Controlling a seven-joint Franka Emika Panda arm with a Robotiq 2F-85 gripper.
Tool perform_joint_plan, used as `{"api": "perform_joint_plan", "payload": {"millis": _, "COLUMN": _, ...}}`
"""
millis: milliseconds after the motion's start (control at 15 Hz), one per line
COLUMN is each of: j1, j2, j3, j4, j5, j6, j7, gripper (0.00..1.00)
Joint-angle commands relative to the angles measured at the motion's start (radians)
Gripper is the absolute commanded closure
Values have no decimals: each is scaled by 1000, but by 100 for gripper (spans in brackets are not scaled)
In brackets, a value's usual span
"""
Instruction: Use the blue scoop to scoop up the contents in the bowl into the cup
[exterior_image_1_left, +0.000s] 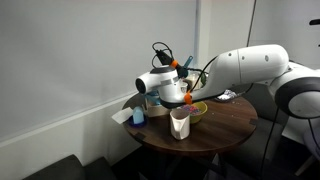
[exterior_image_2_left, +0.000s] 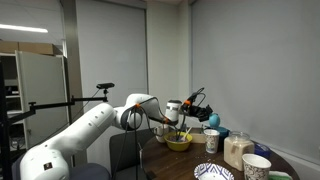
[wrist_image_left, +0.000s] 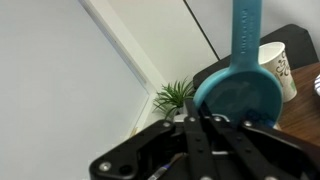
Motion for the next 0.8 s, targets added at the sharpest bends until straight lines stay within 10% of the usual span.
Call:
{"api": "perform_joint_plan", "payload": {"millis": 0, "j1": 23, "j2": 76, "j3": -49, "j4": 85, "j5": -71, "j6": -23, "j7": -89, "gripper": 99}}
{"api": "perform_joint_plan", "payload": {"millis": 733, "j1": 41, "j2": 120, "j3": -103, "j4": 149, "j5": -110, "j6": -19, "j7": -210, "gripper": 99}}
